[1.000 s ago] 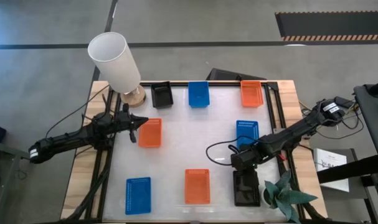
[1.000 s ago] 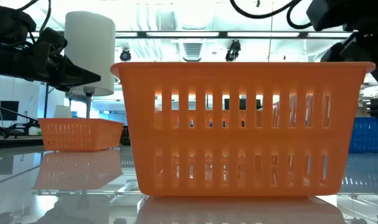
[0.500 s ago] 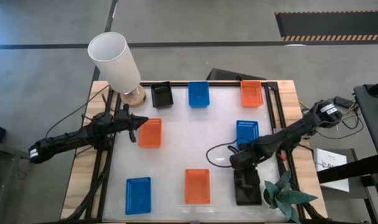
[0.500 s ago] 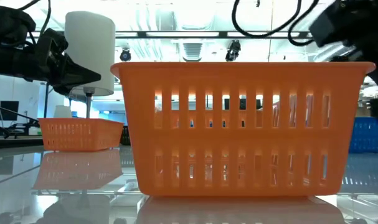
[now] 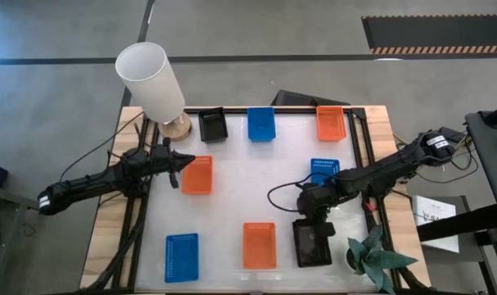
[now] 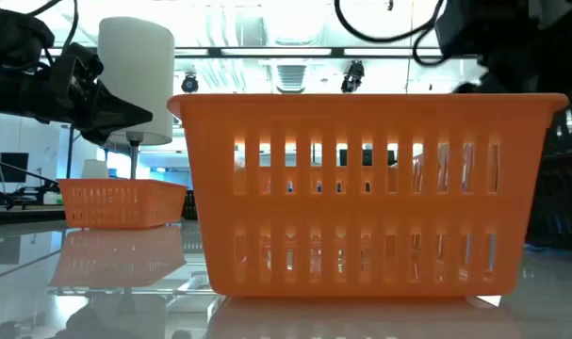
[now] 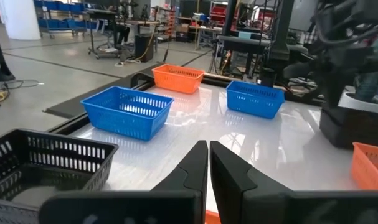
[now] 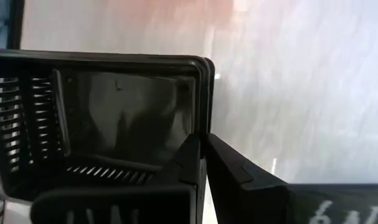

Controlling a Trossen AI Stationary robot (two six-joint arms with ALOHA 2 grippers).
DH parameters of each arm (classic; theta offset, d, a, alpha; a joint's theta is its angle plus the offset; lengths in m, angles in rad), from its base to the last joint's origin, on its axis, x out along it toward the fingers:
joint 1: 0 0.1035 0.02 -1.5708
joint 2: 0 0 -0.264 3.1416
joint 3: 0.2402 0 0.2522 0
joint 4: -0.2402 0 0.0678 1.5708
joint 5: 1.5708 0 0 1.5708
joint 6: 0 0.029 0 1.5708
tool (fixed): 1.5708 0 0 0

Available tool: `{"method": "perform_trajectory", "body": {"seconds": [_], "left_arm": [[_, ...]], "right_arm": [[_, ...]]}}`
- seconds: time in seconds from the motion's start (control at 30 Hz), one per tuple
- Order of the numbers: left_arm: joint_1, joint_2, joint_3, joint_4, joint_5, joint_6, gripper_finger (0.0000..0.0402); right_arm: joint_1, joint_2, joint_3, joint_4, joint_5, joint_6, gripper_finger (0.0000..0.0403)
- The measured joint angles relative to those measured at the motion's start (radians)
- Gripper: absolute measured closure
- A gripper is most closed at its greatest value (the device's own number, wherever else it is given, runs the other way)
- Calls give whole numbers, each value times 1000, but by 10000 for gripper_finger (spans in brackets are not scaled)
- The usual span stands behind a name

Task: Stack baskets by color
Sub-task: Stack the middle black bin on top of the bottom right black bin

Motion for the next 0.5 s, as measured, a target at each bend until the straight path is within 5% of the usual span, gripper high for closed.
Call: {"method": "perform_trajectory", "body": {"seconds": [0.33,0.5], "left_arm": [[0,57,0,-1,0,2,400],[0,95,0,0,0,1,400]], "right_arm": [[2,0,-31,-18,-35,133,392],[7,0,-31,-42,-35,159,360]]}}
